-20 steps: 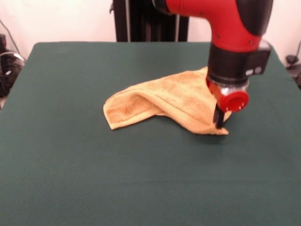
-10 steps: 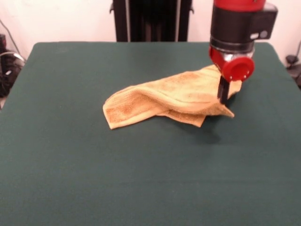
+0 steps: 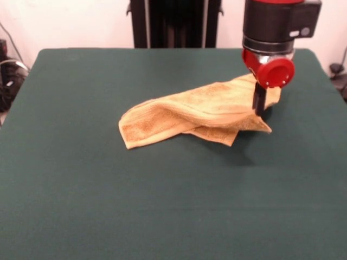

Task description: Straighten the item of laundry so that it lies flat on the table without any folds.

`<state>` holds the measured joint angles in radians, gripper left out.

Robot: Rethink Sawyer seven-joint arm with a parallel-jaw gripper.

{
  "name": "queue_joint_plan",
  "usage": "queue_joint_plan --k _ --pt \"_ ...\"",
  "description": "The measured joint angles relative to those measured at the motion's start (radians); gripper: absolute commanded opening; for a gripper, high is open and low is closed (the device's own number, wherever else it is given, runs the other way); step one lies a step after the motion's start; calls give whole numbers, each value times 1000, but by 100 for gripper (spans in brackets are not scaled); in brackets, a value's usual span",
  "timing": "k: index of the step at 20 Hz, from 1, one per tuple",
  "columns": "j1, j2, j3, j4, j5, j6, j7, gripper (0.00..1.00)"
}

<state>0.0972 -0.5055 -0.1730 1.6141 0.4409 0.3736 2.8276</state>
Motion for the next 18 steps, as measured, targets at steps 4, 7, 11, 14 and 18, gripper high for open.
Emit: queue_joint_plan --k 4,7,11,14,18 --pt "-1 19 11 -1 0 -13 0 0" --pt "9 41 10 -7 0 -16 0 0" --pt "32 49 0 -21 0 -5 0 0" --pt "41 42 -8 -27 0 30 0 0" --pt "42 12 -15 -38 0 128 0 0"
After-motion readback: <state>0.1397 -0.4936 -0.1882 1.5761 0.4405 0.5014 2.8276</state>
